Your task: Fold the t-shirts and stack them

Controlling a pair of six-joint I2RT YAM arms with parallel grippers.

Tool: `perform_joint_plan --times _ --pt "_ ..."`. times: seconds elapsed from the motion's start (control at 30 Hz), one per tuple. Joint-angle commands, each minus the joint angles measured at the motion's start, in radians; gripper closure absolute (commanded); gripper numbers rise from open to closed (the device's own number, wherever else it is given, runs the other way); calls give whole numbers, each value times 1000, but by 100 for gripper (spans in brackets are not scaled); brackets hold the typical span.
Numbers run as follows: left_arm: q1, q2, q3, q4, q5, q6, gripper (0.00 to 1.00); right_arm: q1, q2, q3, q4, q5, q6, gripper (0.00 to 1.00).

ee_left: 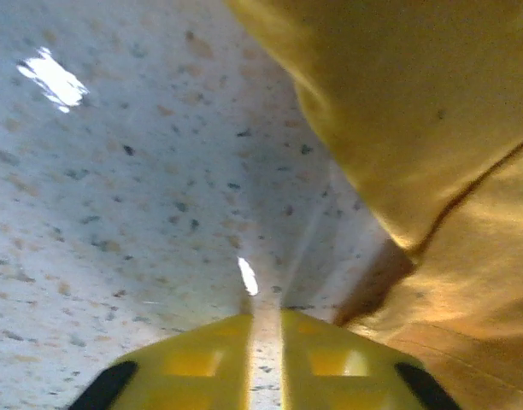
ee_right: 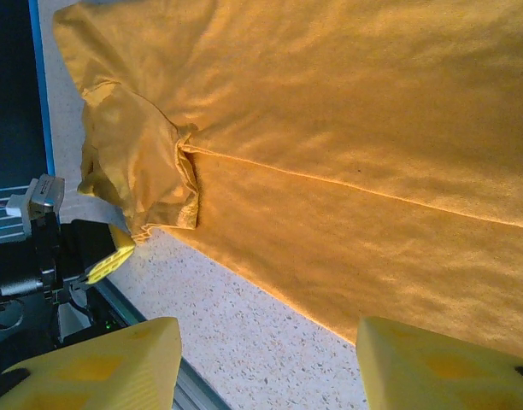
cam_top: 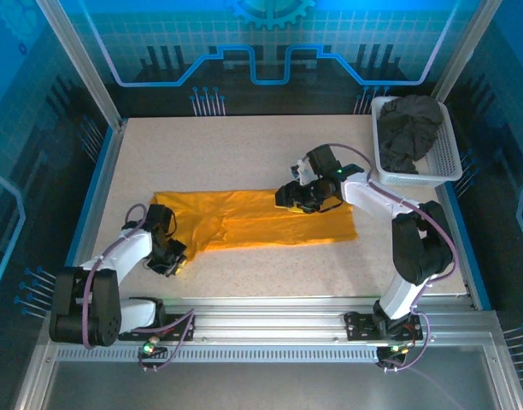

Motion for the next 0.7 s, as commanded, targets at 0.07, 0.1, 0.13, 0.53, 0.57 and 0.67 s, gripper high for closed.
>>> perform_joint_plan --times 0.07,0.1,0.13,0.53,0.57,0.67 --pt "24 -27 -31 199 -34 9 100 10 -17 -23 -6 -13 0 43" --pt "31 -48 -28 186 -45 13 100 10 -18 -27 -4 -12 2 43" --pt "39 -71 -27 171 -52 20 100 10 -19 -30 -2 -12 2 43" --pt "51 -45 -30 206 97 54 77 10 10 0 -5 -20 0 43" --pt "51 -36 -26 193 91 57 75 9 11 4 -5 -19 -1 43" --pt "53 -58 -4 185 67 76 64 9 15 10 -9 -19 -3 43"
